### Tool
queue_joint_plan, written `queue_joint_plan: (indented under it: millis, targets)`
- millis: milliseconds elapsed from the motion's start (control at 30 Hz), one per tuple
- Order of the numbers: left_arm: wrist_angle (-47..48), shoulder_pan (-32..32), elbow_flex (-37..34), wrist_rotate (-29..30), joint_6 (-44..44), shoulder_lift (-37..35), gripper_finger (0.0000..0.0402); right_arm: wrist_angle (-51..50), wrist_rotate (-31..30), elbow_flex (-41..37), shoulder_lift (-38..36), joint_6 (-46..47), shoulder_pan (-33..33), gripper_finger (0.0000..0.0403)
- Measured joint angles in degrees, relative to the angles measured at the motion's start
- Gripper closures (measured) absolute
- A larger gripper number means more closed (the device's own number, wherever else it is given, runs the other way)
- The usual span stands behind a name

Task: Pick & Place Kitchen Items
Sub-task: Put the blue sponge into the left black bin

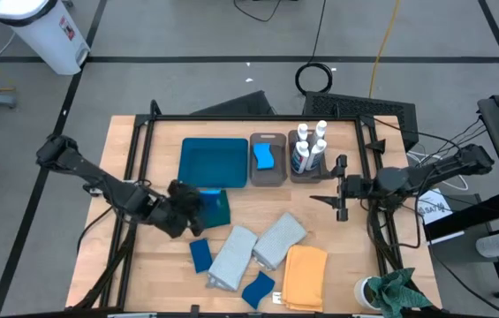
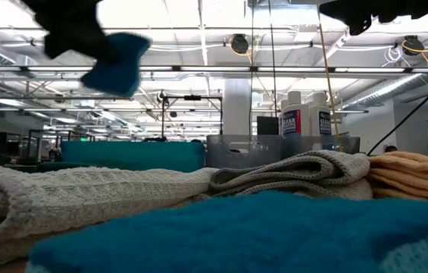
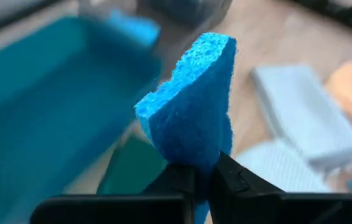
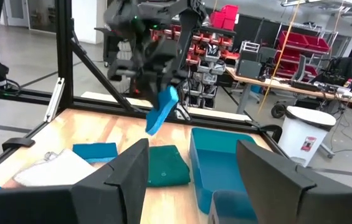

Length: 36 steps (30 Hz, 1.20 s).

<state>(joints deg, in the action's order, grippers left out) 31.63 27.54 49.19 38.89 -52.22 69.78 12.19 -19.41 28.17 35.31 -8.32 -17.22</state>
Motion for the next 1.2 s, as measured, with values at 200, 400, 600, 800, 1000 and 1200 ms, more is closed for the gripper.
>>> queue_joint_plan:
  millis: [200,400,600,800,1000,1200]
  targets:
    - [-16.97,-5.46,0.02,1.37,17.53,0.0,0.0389,0.31,-0.01,0.01,1.19,-0.07,-0.01,0.019]
    - [-30.16,-9.8,0.09,-1.76,30.12,2.01,0.0388,1.99,0.01,-0.01,2.72,0.51,0.01,0.019]
    - [-42.68,-13.78,0.13,-6.64,39.68,6.67,0.0389,6.7,0.03,0.01,7.0,3.1,0.0,0.019]
    - [-51.62,-16.26,0.11,-10.86,45.33,11.17,0.0382,13.26,0.15,-0.01,14.42,3.05,1.14,0.019]
    - [-56.25,-17.04,0.11,-12.09,47.47,14.12,0.039,19.03,1.52,-0.01,20.9,3.72,4.62,0.019]
    - [-56.07,-17.72,0.09,-13.05,47.06,14.23,0.0376,24.24,7.73,0.01,27.12,8.96,8.74,0.019]
